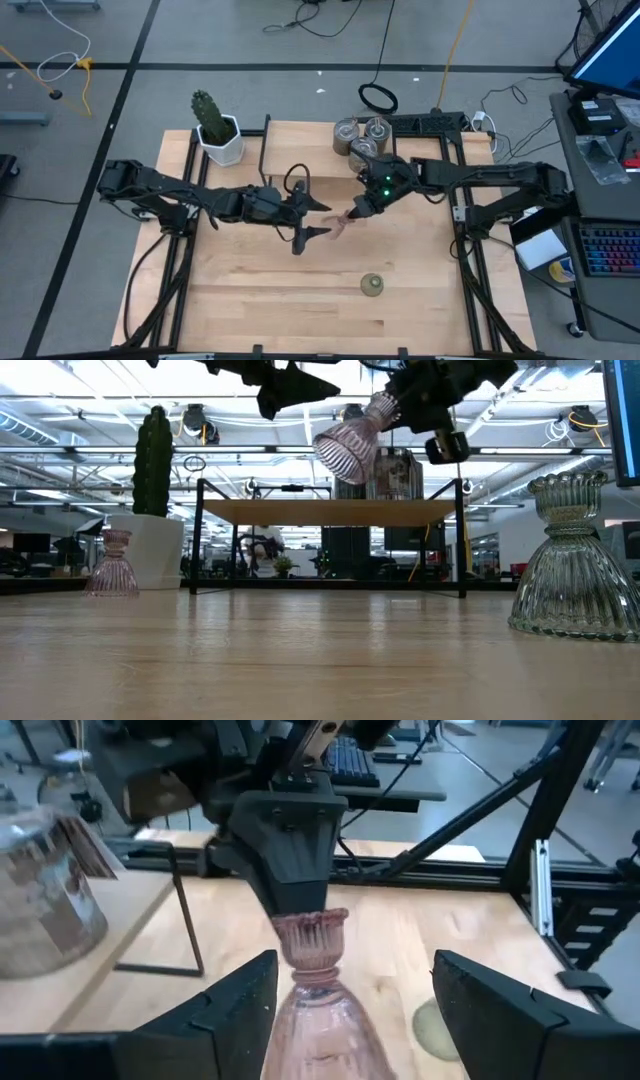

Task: Pick & Place candle stick holders
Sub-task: Put the right purple glass candle holder on the shelf

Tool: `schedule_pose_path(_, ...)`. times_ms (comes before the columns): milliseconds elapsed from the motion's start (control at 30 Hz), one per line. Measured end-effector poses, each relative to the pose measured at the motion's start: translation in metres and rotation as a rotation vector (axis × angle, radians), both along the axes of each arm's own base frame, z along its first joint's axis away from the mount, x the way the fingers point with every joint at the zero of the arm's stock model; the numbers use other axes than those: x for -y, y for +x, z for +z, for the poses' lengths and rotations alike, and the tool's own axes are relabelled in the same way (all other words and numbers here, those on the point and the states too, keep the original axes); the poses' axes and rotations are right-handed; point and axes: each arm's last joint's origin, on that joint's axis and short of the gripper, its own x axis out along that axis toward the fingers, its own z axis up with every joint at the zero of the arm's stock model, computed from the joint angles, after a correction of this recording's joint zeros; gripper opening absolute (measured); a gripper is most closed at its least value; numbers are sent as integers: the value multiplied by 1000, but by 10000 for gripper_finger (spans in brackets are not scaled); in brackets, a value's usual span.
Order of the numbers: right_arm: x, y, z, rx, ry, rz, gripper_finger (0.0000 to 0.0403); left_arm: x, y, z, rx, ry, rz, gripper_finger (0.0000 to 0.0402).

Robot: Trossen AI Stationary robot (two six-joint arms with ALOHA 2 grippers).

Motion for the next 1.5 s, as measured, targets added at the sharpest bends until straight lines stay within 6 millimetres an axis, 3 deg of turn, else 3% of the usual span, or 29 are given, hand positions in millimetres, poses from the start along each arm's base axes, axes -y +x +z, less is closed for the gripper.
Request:
schedule_pose_path(400, -6, 32, 15, -39, -157, 71, 19, 5, -4, -9, -97, -85, 53, 267)
schedule_pose_path(1033, -18, 37, 18, -15, -212, 49, 19, 5, -1, -16, -132, -173, 95, 268)
schedule_pose_path(1267, -18, 38, 19, 0, -209, 45, 19, 0, 0, -13, -97, -204, 116, 299)
schedule_pose_path(1500, -20, 39, 21, 24, -207, 50, 19, 2, 23, -21, -114, -208, 58, 325)
